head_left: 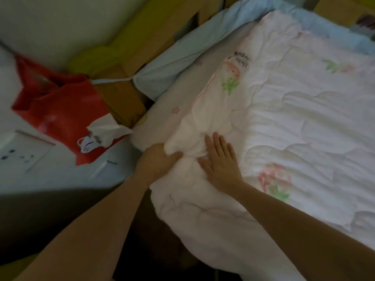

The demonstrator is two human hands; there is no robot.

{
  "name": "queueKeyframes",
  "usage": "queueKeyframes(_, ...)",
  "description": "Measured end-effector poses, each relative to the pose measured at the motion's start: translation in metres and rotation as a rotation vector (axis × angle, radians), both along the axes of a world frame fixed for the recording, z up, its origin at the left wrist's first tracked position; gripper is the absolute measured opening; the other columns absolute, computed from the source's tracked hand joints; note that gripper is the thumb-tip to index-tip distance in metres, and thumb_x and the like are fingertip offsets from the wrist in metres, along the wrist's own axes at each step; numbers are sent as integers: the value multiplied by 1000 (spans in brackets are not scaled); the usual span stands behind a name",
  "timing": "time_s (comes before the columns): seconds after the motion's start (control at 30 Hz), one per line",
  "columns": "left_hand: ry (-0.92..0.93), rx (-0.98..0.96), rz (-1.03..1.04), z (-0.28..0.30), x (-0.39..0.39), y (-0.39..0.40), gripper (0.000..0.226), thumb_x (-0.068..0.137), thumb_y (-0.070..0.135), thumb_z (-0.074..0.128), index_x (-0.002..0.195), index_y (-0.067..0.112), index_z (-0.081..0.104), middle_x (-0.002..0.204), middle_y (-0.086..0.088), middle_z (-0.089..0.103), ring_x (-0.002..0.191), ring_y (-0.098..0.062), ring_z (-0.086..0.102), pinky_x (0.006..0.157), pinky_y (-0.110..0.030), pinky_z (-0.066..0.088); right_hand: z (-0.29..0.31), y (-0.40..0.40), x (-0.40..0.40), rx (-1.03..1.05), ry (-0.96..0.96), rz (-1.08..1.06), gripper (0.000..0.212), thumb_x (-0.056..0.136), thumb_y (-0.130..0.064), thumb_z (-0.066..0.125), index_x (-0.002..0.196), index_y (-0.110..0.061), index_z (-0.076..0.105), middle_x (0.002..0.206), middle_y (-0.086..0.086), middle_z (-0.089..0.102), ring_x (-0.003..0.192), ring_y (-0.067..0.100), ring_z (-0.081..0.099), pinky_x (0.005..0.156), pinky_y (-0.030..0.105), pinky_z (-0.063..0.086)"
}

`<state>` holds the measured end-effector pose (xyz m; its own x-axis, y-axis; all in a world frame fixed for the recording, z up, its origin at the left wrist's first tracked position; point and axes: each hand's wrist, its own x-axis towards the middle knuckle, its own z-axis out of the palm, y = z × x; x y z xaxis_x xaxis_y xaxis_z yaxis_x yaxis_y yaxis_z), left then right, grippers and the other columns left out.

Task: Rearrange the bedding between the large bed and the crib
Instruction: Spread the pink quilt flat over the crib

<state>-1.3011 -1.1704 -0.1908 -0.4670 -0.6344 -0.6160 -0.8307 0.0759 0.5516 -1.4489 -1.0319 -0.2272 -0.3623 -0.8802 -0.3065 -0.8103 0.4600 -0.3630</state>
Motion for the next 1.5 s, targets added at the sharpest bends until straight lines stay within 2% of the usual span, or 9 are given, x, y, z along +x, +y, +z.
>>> queueKeyframes(0.1,75,-297,36,13,12,-29,34,96,43,48,88,12,60,81,-2,58,73,-15,53,65,-26,38,2,-4,31,-43,-31,43,75,84,-60,-3,152,-28,-5,160,2,-11,147,19,-10,118,34,-8)
queueKeyframes(0.33,-341,-803,-450,2,-7,19,59,98,15,35,151,10,11,154,-19,19,142,-36,19,113,-50,17,12,7,37,41,-99,159,62,100,-45,31,153,-21,8,160,5,-2,148,19,-2,119,34,0)
queueKeyframes(0.47,-195,-582,-589,4,-32,92,64,100,33,36,153,19,2,161,-6,0,148,-24,-1,118,-44,-2,53,73,16,-23,-237,10,50,100,-37,40,144,-15,36,152,3,33,139,19,31,111,30,23)
queueKeyframes(0.87,284,519,1384,11,-16,331,83,89,68,39,149,13,24,146,-12,39,128,-34,41,100,-45,39,61,343,10,147,61,352,95,81,-53,57,152,-22,4,160,8,5,147,29,9,119,45,10)
queueKeyframes(1.07,653,309,1184,37,-53,374,43,102,41,34,136,19,46,137,-1,50,125,-20,47,97,-37,47,62,312,-51,-59,-183,-63,42,88,-9,51,128,-10,42,97,12,59,91,30,60,65,26,31)
queueKeyframes(1.2,398,33,659,23,-69,365,44,101,43,35,143,31,39,146,8,40,133,-13,36,116,-36,25,46,296,-79,26,309,-174,48,85,-11,50,131,-7,39,104,14,57,94,33,57,72,37,40)
queueKeyframes(1.33,124,-32,1030,1,-59,364,67,90,45,58,146,21,29,144,-3,37,134,-24,35,111,-38,29,42,303,-55,-123,560,-9,43,67,-4,68,106,-5,50,91,17,58,67,31,57,46,29,33)
queueKeyframes(1.43,145,483,1193,-15,-43,388,84,79,65,59,145,18,36,151,-13,32,134,-36,37,109,-49,32,46,310,-49,-48,475,31,25,79,-4,61,104,-5,59,100,20,55,71,34,57,49,31,35)
queueKeyframes(1.5,306,127,1132,-36,-54,419,54,86,57,57,124,19,60,137,-13,52,115,-30,54,102,-45,42,49,310,-49,-26,407,-5,23,88,-9,50,109,-5,59,113,21,52,82,38,57,63,39,44)
